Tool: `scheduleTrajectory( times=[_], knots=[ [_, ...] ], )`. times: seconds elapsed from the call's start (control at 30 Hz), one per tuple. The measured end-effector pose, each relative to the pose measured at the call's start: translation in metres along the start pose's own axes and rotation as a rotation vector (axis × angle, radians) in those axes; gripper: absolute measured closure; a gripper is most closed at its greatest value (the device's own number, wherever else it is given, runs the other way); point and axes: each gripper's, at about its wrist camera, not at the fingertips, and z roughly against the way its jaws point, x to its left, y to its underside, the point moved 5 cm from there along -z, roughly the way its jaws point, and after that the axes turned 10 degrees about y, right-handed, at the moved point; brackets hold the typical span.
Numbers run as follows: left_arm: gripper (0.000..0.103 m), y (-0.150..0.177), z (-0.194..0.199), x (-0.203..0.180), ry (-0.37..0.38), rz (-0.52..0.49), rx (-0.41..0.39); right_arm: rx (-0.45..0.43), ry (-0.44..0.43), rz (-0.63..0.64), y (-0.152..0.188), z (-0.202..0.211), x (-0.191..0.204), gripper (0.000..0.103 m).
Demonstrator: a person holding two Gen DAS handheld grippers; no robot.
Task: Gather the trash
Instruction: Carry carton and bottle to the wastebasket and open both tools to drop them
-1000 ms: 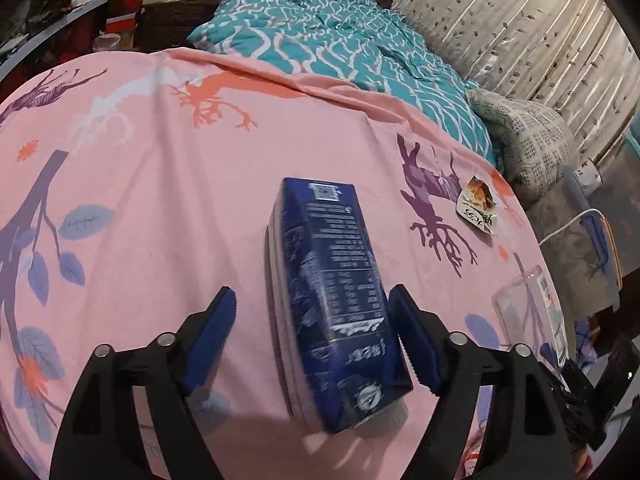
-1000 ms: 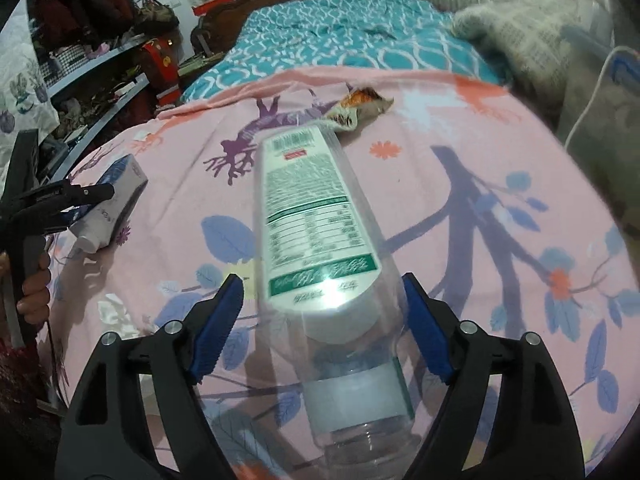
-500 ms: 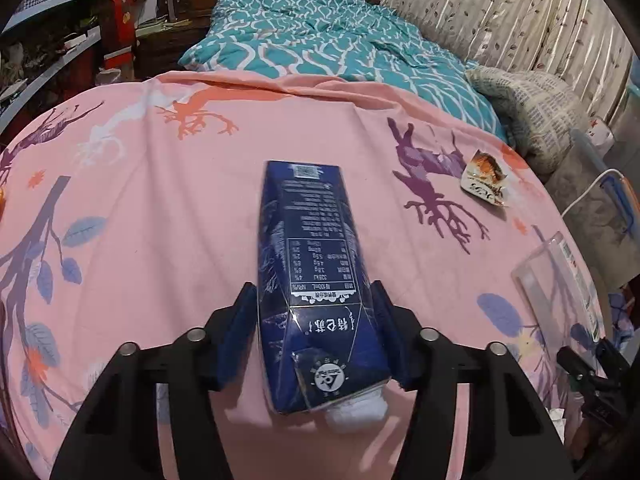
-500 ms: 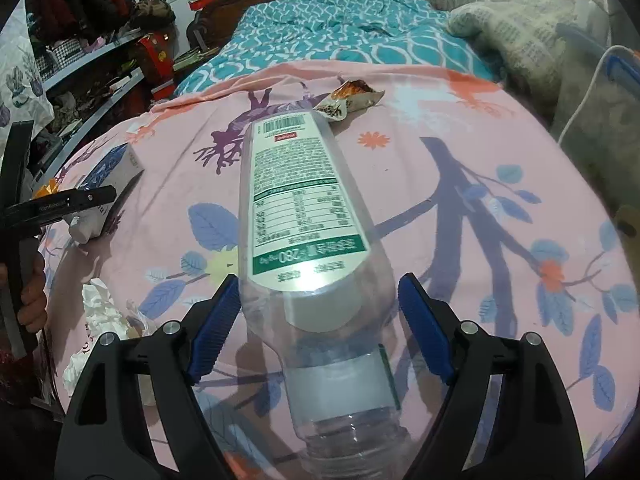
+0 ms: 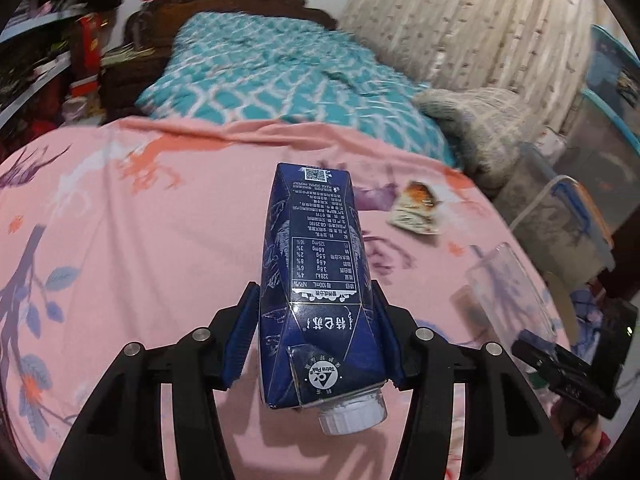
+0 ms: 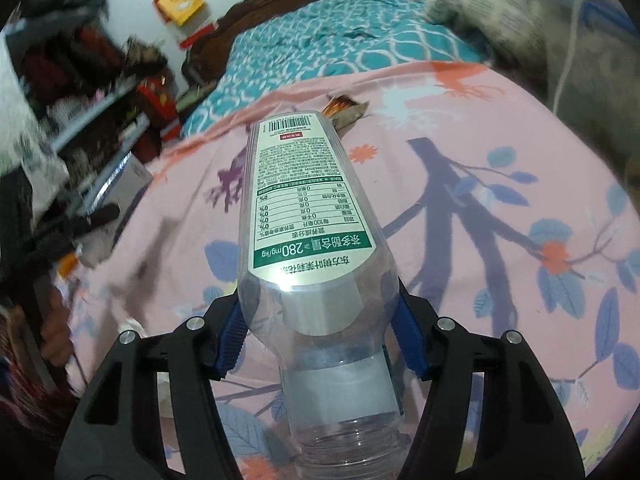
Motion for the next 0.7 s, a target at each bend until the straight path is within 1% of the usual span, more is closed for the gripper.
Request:
scheduleTrajectory(
  times=[0.17,0.33,0.5,0.63,0.7],
  knots=[
    [0.053,-0.005,-0.018,-0.045,0.101,-0.059,0.055,-0.013,-0.037,-0.102,-0.001,0.012,-0.025,0.038],
    [0.053,-0.006,-0.042,-0.103,0.194,-0.137,0.125,-0.055,-0.033,-0.174,0.003,0.029,-0.055,0.038],
    [0.053,0.0,-0.077,-0.175,0.285,-0.226,0.218,-0.108,-0.012,-0.263,0.008,0.049,-0.102,0.038],
    [0.053,0.013,-0.11,-0.235,0.375,-0.264,0.316,-0.151,0.005,-0.339,0.016,0.064,-0.141,0.038],
    [0.053,0.021,-0.124,-0.259,0.399,-0.282,0.351,-0.177,0.012,-0.396,0.021,0.072,-0.167,0.038]
  ],
)
